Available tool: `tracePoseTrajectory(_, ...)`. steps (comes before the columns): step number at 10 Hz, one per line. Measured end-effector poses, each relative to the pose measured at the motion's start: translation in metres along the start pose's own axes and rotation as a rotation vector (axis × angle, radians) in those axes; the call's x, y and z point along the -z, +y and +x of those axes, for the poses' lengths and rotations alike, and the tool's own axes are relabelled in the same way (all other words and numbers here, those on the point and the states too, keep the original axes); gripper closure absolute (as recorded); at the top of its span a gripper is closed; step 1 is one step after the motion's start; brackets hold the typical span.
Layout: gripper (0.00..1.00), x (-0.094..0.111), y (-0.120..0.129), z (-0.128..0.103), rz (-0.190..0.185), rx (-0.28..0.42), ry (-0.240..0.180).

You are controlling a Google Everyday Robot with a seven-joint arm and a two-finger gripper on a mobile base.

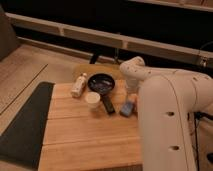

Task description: Place the pepper on the white sponge

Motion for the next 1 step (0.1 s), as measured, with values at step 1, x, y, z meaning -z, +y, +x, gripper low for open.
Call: tracePoseTrajectory(1, 0.2, 0.0001, 0.0, 0.0, 0.0, 0.0, 0.0)
